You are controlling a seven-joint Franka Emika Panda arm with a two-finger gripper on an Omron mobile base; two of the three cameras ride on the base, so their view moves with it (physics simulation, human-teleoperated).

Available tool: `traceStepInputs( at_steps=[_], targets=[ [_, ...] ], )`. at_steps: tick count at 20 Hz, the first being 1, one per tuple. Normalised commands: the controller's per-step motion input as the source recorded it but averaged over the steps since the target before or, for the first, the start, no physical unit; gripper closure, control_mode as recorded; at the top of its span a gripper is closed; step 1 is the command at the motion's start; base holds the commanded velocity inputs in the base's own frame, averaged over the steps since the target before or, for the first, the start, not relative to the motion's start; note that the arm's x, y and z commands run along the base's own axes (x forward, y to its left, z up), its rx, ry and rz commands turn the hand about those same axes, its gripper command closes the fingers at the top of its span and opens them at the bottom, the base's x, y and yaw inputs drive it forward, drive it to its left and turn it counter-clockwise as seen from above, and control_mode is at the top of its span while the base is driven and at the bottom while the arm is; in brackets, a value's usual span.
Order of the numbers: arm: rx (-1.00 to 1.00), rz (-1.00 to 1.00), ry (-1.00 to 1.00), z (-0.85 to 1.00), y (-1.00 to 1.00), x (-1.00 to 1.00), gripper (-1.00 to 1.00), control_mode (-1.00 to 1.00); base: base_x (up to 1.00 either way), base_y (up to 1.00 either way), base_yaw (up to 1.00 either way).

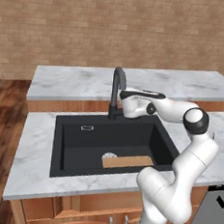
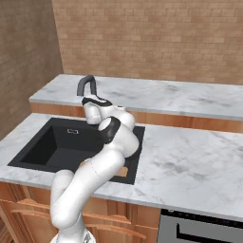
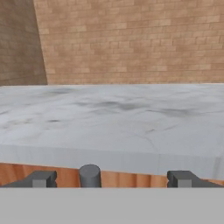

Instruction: Turn on the sink faucet with hot water and rinse the cutting board for ten seconds, then turn off the faucet. Push the cutting board to reach the water if necessary.

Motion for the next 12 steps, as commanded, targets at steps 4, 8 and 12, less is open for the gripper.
traceStepInputs(
  at_steps=[4, 8, 12],
  targets=[
    [0.0, 0.0, 0.0, 0.0, 0.0, 0.0, -1.0, -1.0, 0.0, 0.0, 0.0],
    [0.0, 0.0, 0.0, 0.0, 0.0, 0.0, -1.0, -1.0, 0.0, 0.0, 0.0],
    [0.0, 0.0, 0.0, 0.0, 0.0, 0.0, -1.0, -1.0, 0.0, 0.0, 0.0]
  ],
)
